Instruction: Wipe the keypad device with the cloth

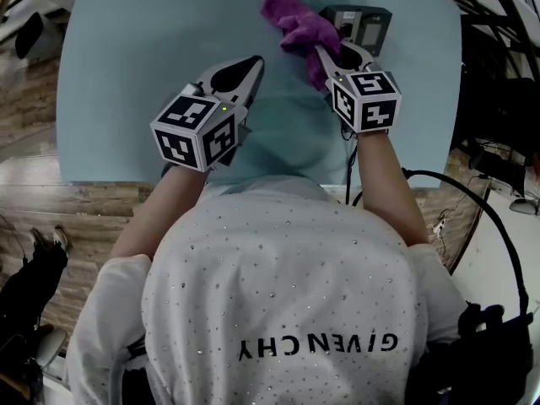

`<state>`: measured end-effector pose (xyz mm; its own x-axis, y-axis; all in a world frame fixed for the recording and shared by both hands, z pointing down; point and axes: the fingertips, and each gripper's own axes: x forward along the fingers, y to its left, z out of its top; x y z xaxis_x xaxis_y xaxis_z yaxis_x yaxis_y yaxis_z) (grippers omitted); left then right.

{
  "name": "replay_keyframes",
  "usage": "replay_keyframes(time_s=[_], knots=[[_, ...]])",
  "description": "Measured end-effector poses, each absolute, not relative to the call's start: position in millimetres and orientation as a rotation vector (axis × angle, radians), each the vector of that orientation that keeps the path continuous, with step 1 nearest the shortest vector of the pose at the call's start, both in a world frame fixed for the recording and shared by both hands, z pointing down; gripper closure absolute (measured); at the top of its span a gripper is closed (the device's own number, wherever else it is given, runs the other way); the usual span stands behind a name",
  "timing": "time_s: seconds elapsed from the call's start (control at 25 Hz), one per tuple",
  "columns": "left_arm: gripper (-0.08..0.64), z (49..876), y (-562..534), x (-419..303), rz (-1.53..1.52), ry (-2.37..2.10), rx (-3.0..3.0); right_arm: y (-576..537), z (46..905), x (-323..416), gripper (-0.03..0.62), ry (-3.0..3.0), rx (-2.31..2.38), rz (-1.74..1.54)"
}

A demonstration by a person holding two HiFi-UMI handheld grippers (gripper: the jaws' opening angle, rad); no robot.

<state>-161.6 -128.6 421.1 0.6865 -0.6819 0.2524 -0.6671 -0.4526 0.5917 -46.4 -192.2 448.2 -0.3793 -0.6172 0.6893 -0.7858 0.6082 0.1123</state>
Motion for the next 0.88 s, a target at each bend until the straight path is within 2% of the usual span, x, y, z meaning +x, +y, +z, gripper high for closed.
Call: replay_keyframes(time_s=[0.88], knots=[[0.555, 428.1, -117.6, -151.7, 0.015, -1.029, 2.215, -161.7, 483.2, -12.4, 0.522, -2.05, 1.17, 0.468]])
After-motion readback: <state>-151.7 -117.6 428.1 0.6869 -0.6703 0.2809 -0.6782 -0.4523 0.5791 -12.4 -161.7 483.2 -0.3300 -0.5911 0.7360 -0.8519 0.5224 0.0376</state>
